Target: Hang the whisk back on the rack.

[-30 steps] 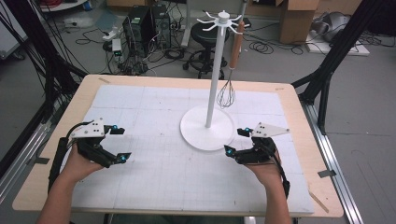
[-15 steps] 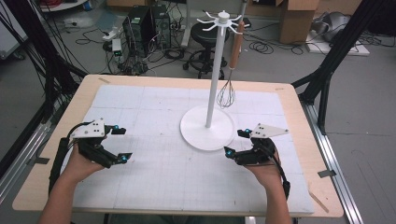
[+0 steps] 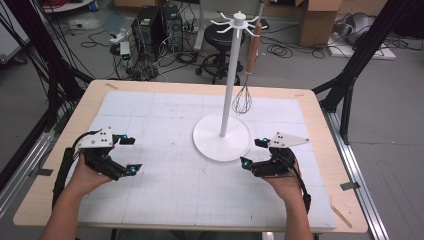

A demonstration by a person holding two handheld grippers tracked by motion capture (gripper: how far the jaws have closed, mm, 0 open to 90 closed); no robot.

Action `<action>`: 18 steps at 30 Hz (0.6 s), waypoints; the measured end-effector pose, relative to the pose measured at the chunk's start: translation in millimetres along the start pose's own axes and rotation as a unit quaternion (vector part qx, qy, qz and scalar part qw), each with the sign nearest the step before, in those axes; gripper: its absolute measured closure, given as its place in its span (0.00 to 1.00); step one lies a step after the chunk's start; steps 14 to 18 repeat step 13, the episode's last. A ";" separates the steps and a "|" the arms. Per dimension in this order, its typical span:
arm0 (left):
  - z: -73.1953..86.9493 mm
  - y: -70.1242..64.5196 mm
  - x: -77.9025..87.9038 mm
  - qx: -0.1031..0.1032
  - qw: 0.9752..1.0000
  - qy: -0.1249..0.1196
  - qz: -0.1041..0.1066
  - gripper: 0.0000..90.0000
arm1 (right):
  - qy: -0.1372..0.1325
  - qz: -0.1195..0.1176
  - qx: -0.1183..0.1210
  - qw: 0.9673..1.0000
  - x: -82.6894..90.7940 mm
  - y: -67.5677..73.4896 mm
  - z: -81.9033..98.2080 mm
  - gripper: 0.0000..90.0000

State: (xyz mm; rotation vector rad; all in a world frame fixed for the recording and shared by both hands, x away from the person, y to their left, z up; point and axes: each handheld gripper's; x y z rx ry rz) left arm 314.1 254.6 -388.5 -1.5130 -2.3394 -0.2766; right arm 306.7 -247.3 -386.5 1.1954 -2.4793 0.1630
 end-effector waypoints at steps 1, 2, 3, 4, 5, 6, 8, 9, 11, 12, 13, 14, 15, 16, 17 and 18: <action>0.1 0.0 -0.2 0.001 1.000 0.000 0.000 0.07 | 0.001 -0.001 -0.001 1.000 0.0 0.0 0.0 0.16; 0.3 0.1 -0.3 0.001 1.000 0.000 -0.001 0.07 | 0.001 -0.002 -0.001 1.000 -0.4 -0.1 0.2 0.16; 0.4 0.1 -0.4 0.003 1.000 -0.001 -0.001 0.07 | 0.000 -0.001 0.000 1.000 -0.6 -0.5 0.3 0.16; 0.5 0.3 -0.4 0.004 1.000 -0.002 0.000 0.07 | 0.001 -0.001 -0.001 1.000 -0.6 -0.5 0.2 0.16; 0.6 0.5 -0.5 0.004 1.000 -0.002 0.000 0.07 | 0.001 -0.002 0.000 1.000 -0.7 -0.8 0.4 0.16; 0.6 1.1 -0.3 0.003 1.000 0.001 -0.001 0.07 | 0.000 -0.002 0.000 1.000 -0.9 -1.1 0.5 0.16; 0.8 1.7 -0.4 0.002 1.000 0.002 -0.002 0.07 | 0.003 -0.003 0.000 1.000 -0.9 -1.4 0.7 0.16; 0.8 1.8 -0.5 0.003 1.000 0.001 -0.002 0.07 | 0.003 -0.005 0.000 1.000 -1.0 -1.6 0.8 0.16; 0.7 1.8 -0.3 0.002 1.000 0.001 -0.002 0.07 | 0.005 -0.005 -0.001 1.000 -1.0 -1.1 0.9 0.16; 0.6 1.9 -0.2 0.002 1.000 0.000 -0.003 0.07 | 0.006 -0.004 -0.003 1.000 -0.6 -0.5 0.9 0.16; 0.7 1.5 -0.3 0.005 1.000 -0.003 -0.005 0.07 | 0.005 -0.004 0.000 1.000 -0.3 -0.7 1.0 0.16; 0.7 1.5 -0.3 0.005 1.000 -0.003 -0.005 0.07 | 0.005 -0.004 0.000 1.000 -0.3 -0.7 1.0 0.16; 0.7 1.5 -0.3 0.005 1.000 -0.003 -0.005 0.07 | 0.005 -0.004 0.000 1.000 -0.3 -0.7 1.0 0.16; 0.7 1.5 -0.3 0.005 1.000 -0.003 -0.005 0.07 | 0.005 -0.004 0.000 1.000 -0.3 -0.7 1.0 0.16; 0.7 1.5 -0.3 0.005 1.000 -0.003 -0.005 0.07 | 0.005 -0.004 0.000 1.000 -0.3 -0.7 1.0 0.16; 0.7 1.5 -0.3 0.005 1.000 -0.003 -0.005 0.07 | 0.005 -0.004 0.000 1.000 -0.3 -0.7 1.0 0.16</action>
Point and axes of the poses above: each handheld gripper's, and its own axes: x roughly backward along the jaws, z roughly out of its underside, y roughly to its left, and after that the axes turned 4 degrees about -y, right-handed
